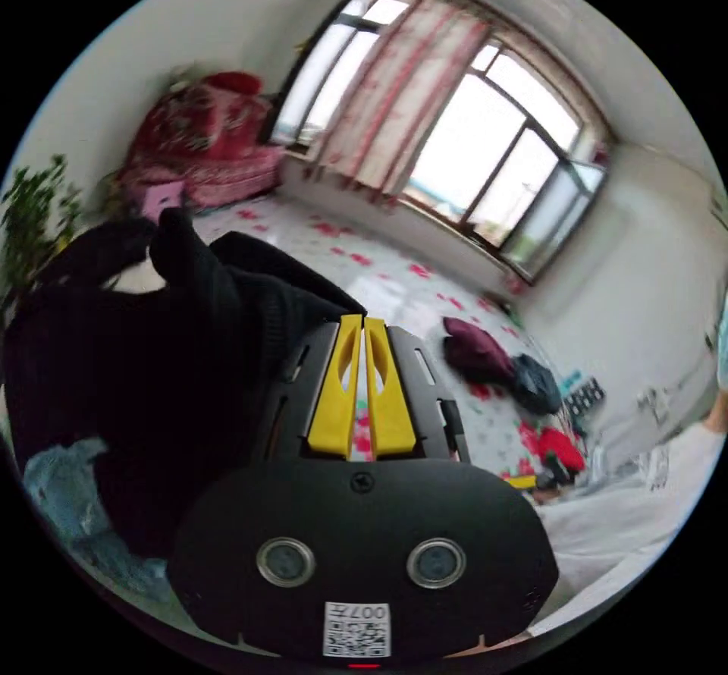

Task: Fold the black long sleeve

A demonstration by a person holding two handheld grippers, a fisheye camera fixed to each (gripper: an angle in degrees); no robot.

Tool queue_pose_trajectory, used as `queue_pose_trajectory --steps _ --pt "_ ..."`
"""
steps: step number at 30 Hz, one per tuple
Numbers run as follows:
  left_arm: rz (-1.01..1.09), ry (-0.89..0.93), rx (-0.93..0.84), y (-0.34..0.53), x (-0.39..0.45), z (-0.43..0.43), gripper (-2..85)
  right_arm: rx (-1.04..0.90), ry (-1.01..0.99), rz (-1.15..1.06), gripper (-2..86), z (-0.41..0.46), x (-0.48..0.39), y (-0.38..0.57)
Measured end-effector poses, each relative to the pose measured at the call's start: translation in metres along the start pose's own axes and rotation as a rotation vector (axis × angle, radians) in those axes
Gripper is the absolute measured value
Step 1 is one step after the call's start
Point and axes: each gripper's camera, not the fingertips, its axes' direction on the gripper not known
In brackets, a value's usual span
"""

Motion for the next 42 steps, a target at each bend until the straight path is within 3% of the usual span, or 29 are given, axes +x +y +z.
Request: queue_pose_trajectory --steps 1,3,4,6,10,12,17,22,26,30,32,35,39,42 --pt "0.071 0.072 -0.006 0.000 0.022 0.001 -0.9 0.025 -0.057 -0.004 6.1 -0.008 0.003 0.001" --pt "0.370 0.605 0.118 0.014 0.118 -0.009 -0.9 0.120 -0.117 0.010 6.1 -0.031 0.008 0.007" --pt "0.404 0.670 0.120 0.019 0.141 -0.008 -0.9 0.202 -0.163 0.013 6.2 -0.051 0.011 0.013" --pt "0.438 0.591 0.003 0.043 0.219 0.017 -0.9 0.316 -0.236 0.019 6.3 -0.078 0.018 0.024" --pt "0.318 0.305 -0.219 0.094 0.254 0.082 -0.4 0.441 -0.291 0.021 6.5 -0.116 0.038 0.057" --pt "0.169 0.160 -0.347 0.125 0.232 0.115 1.9 0.457 -0.250 0.022 6.6 -0.122 0.047 0.077" --pt "-0.046 0.034 -0.486 0.146 0.169 0.151 11.4 0.404 -0.190 0.097 6.6 -0.105 0.081 0.125" --pt "-0.083 -0.096 -0.482 0.115 0.126 0.185 13.9 0.369 -0.244 0.209 6.5 -0.085 0.102 0.140" --pt "-0.084 -0.156 -0.596 0.098 0.106 0.251 14.9 0.357 -0.221 0.202 6.2 -0.085 0.097 0.121" --pt "-0.117 -0.285 -0.851 0.117 0.082 0.324 9.6 0.348 -0.213 0.195 5.9 -0.089 0.092 0.089" --pt "-0.070 -0.394 -0.810 0.120 0.080 0.323 2.5 0.348 -0.207 0.192 5.8 -0.092 0.088 0.076" --pt "0.074 -0.349 -0.787 0.127 0.081 0.316 -0.1 0.353 -0.216 0.194 5.7 -0.093 0.084 0.060" --pt "0.140 0.073 -0.592 0.123 0.090 0.242 -0.7 0.359 -0.256 0.177 5.5 -0.088 0.078 0.041" --pt "0.300 0.216 -0.415 0.112 0.120 0.160 -0.9 0.371 -0.267 0.126 5.3 -0.090 0.070 0.026"
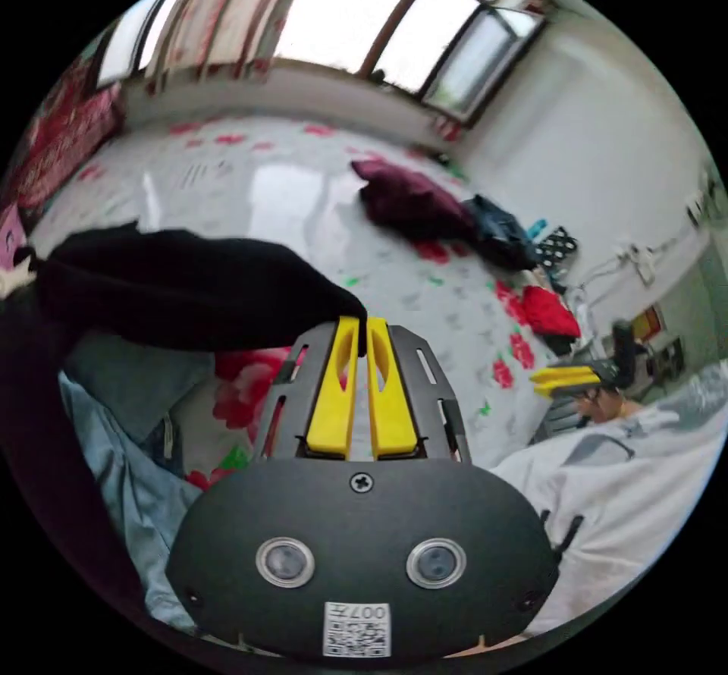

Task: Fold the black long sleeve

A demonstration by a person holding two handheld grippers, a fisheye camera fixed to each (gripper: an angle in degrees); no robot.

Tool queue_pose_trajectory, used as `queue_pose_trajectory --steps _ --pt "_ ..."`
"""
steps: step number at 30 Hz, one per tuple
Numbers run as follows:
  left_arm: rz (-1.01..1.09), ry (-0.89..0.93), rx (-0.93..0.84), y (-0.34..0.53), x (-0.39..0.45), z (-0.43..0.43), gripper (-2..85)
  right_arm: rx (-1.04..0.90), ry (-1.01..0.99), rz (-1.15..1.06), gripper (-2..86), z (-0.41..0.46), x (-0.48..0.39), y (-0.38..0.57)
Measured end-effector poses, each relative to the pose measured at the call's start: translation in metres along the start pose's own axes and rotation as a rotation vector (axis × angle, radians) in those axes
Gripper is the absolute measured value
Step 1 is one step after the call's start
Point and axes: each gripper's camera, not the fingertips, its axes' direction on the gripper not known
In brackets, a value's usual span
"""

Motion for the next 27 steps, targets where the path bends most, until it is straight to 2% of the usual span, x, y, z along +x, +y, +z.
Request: queue_pose_trajectory --steps 2,6,8,11,15,19,23,25,27 --pt "0.105 0.065 0.069 0.009 0.025 -0.043 -0.9 0.016 -0.013 -0.047 5.2 -0.001 -0.008 -0.011" --pt "0.370 0.498 0.181 0.034 0.076 -0.121 -0.9 0.093 -0.030 -0.182 5.0 -0.018 -0.035 -0.039" --pt "0.514 0.678 0.175 0.046 0.107 -0.135 -0.9 0.129 -0.019 -0.230 4.9 -0.028 -0.045 -0.046" --pt "0.563 0.796 0.224 0.067 0.140 -0.139 -0.9 0.184 -0.008 -0.271 4.7 -0.043 -0.055 -0.042" --pt "0.353 0.737 0.101 0.095 0.121 -0.121 -0.9 0.189 0.028 -0.298 4.9 -0.050 -0.058 -0.016" --pt "0.266 0.680 0.147 0.123 0.094 -0.155 -0.9 0.165 0.054 -0.335 5.7 -0.041 -0.062 0.007" --pt "0.064 0.481 0.272 0.156 0.045 -0.209 -0.9 0.086 -0.010 -0.387 6.4 0.002 -0.083 0.016" --pt "-0.073 0.368 0.344 0.173 0.022 -0.231 -0.9 -0.048 -0.093 -0.474 6.4 0.058 -0.117 0.021" --pt "-0.331 0.192 0.375 0.198 -0.012 -0.243 -0.8 -0.198 -0.203 -0.544 6.3 0.109 -0.148 0.029"
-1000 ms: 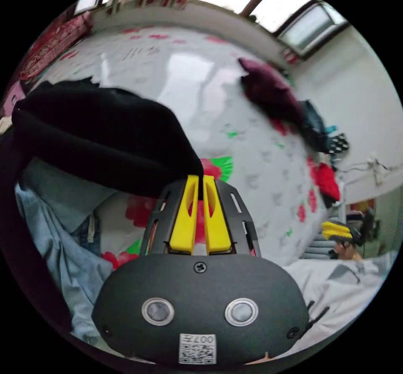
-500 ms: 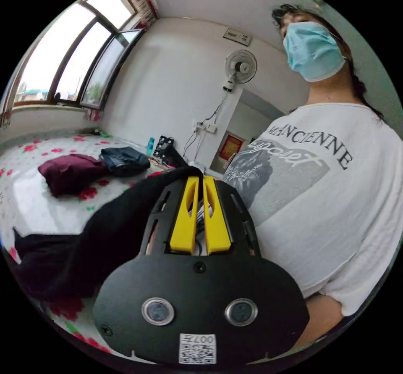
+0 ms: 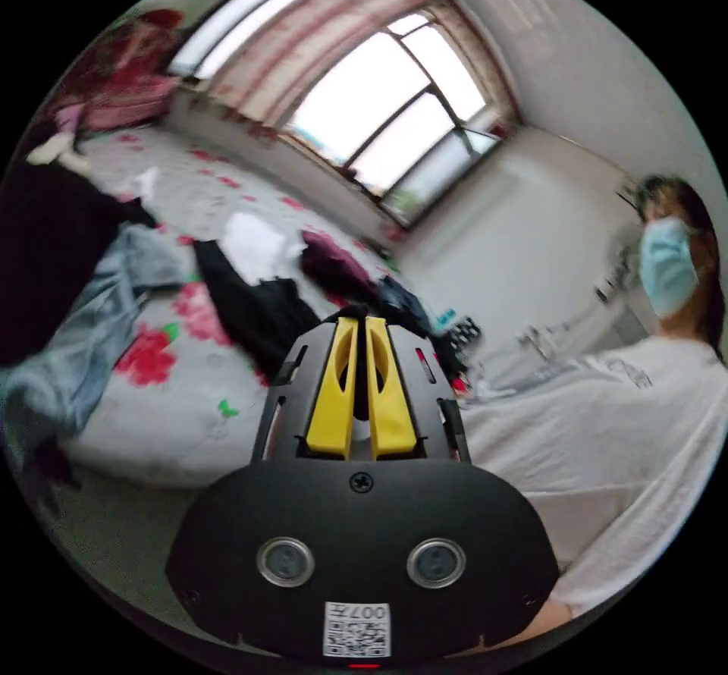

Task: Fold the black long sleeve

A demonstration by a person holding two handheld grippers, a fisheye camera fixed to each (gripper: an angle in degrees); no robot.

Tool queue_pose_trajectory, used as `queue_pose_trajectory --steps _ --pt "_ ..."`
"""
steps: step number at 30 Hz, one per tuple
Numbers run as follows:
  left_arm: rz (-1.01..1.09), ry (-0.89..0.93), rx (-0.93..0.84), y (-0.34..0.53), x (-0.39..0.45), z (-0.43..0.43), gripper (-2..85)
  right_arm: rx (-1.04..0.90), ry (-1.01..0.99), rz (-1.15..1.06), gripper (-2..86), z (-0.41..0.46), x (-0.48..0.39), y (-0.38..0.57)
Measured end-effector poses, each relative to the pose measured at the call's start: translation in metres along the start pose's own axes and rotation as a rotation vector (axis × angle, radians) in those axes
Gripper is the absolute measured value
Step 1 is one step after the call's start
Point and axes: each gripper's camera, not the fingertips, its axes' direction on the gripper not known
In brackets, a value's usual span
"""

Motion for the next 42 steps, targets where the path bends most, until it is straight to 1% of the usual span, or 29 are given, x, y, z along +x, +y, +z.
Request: queue_pose_trajectory --steps 1,2,3,4,6,7,9,12,16,20,23,25,26,28,29,32,34,35,36,37,38,40,41,42 --pt "-0.065 -0.067 0.003 0.003 -0.010 -0.003 -0.8 -0.102 -0.108 -0.032 6.3 0.039 -0.011 -0.010" --pt "-0.199 -0.184 -0.020 0.012 -0.030 -0.004 -0.8 -0.152 -0.144 -0.041 6.3 0.056 -0.016 -0.015" --pt "-0.278 -0.245 -0.052 0.021 -0.045 -0.003 -0.6 -0.226 -0.162 -0.065 6.2 0.084 -0.028 -0.022" --pt "-0.304 -0.265 -0.060 0.026 -0.051 -0.002 -0.5 -0.256 -0.127 -0.108 6.2 0.098 -0.042 -0.028" --pt "-0.424 -0.324 -0.047 0.046 -0.070 -0.009 0.6 -0.261 -0.065 -0.173 6.2 0.102 -0.061 -0.036" --pt "-0.451 -0.332 -0.039 0.051 -0.074 -0.011 1.2 -0.248 -0.028 -0.206 6.3 0.098 -0.069 -0.042" --pt "-0.515 -0.363 -0.015 0.067 -0.085 -0.022 3.5 -0.204 0.047 -0.225 6.5 0.088 -0.075 -0.055" --pt "-0.569 -0.405 -0.008 0.080 -0.095 -0.036 4.0 -0.134 0.166 -0.211 6.9 0.081 -0.074 -0.081" --pt "-0.607 -0.403 0.010 0.093 -0.106 -0.048 4.1 -0.127 0.197 -0.232 7.7 0.100 -0.090 -0.134" --pt "-0.662 -0.381 -0.039 0.113 -0.119 -0.042 4.8 -0.213 0.247 -0.336 8.4 0.147 -0.125 -0.186" --pt "-0.735 -0.330 -0.103 0.136 -0.128 -0.023 6.0 -0.323 0.288 -0.399 8.6 0.199 -0.149 -0.223" --pt "-0.778 -0.270 -0.135 0.151 -0.132 -0.009 7.2 -0.443 0.314 -0.436 8.0 0.244 -0.160 -0.238" --pt "-0.796 -0.231 -0.163 0.160 -0.134 0.002 8.0 -0.477 0.316 -0.442 7.8 0.254 -0.162 -0.239" --pt "-0.807 -0.170 -0.234 0.169 -0.136 0.020 9.9 -0.619 0.311 -0.454 6.2 0.289 -0.164 -0.235" --pt "-0.805 -0.122 -0.294 0.171 -0.139 0.031 11.7 -0.644 0.310 -0.449 5.7 0.293 -0.164 -0.233" --pt "-0.757 -0.056 -0.365 0.166 -0.144 0.053 14.1 -0.560 0.260 -0.371 4.1 0.267 -0.168 -0.243" --pt "-0.731 -0.018 -0.399 0.158 -0.144 0.069 13.8 -0.459 0.218 -0.320 3.5 0.226 -0.173 -0.253" --pt "-0.715 -0.018 -0.440 0.153 -0.143 0.082 11.5 -0.421 0.210 -0.307 3.5 0.212 -0.176 -0.256" --pt "-0.699 -0.049 -0.501 0.149 -0.140 0.095 7.6 -0.345 0.189 -0.284 3.4 0.180 -0.181 -0.263" --pt "-0.699 -0.069 -0.537 0.147 -0.139 0.101 5.8 -0.256 0.176 -0.264 3.3 0.143 -0.189 -0.269" --pt "-0.703 -0.111 -0.580 0.143 -0.134 0.107 2.3 -0.208 0.174 -0.257 3.3 0.123 -0.193 -0.270" --pt "-0.620 -0.110 -0.510 0.126 -0.114 0.097 1.0 -0.017 0.207 -0.234 3.0 0.031 -0.213 -0.269" --pt "-0.541 -0.125 -0.410 0.109 -0.093 0.078 0.5 0.040 0.220 -0.233 2.9 0.005 -0.218 -0.266" --pt "-0.474 -0.142 -0.327 0.092 -0.072 0.056 0.1 0.156 0.242 -0.234 2.8 -0.050 -0.228 -0.257"
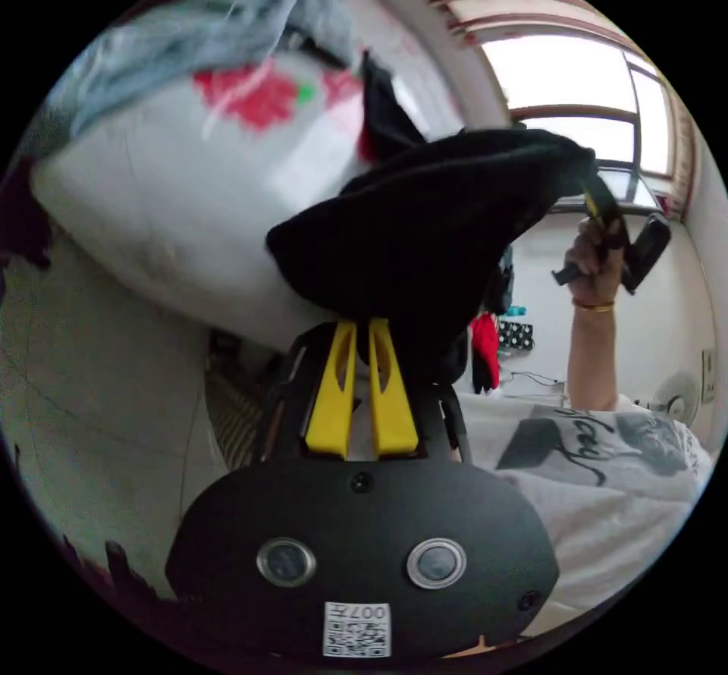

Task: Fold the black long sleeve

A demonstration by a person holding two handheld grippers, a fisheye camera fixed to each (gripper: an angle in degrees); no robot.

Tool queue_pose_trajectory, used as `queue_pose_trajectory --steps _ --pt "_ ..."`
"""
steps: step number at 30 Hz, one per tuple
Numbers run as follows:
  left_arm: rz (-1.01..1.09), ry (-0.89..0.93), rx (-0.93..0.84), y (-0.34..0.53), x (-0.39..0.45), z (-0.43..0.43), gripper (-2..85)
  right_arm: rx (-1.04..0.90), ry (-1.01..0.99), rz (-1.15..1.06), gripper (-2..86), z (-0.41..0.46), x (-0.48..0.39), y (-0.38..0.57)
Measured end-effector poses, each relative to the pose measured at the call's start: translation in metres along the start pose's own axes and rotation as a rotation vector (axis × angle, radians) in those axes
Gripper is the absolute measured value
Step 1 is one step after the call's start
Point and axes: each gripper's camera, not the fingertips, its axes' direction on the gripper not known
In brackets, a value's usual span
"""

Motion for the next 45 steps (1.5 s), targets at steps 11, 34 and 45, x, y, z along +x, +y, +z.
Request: queue_pose_trajectory --steps 11,34,45 --pt "0.774 -0.013 0.675 0.080 0.269 -0.223 -0.7 0.809 0.353 0.053 2.3 -0.456 -0.045 0.112" --pt "0.843 -0.424 0.527 -0.130 0.504 -0.057 8.7 0.518 0.697 0.355 5.5 -0.518 0.204 0.089" --pt "0.238 -0.575 -0.068 -0.146 0.183 0.173 10.7 -0.191 0.438 0.908 9.4 -0.187 0.381 0.375"
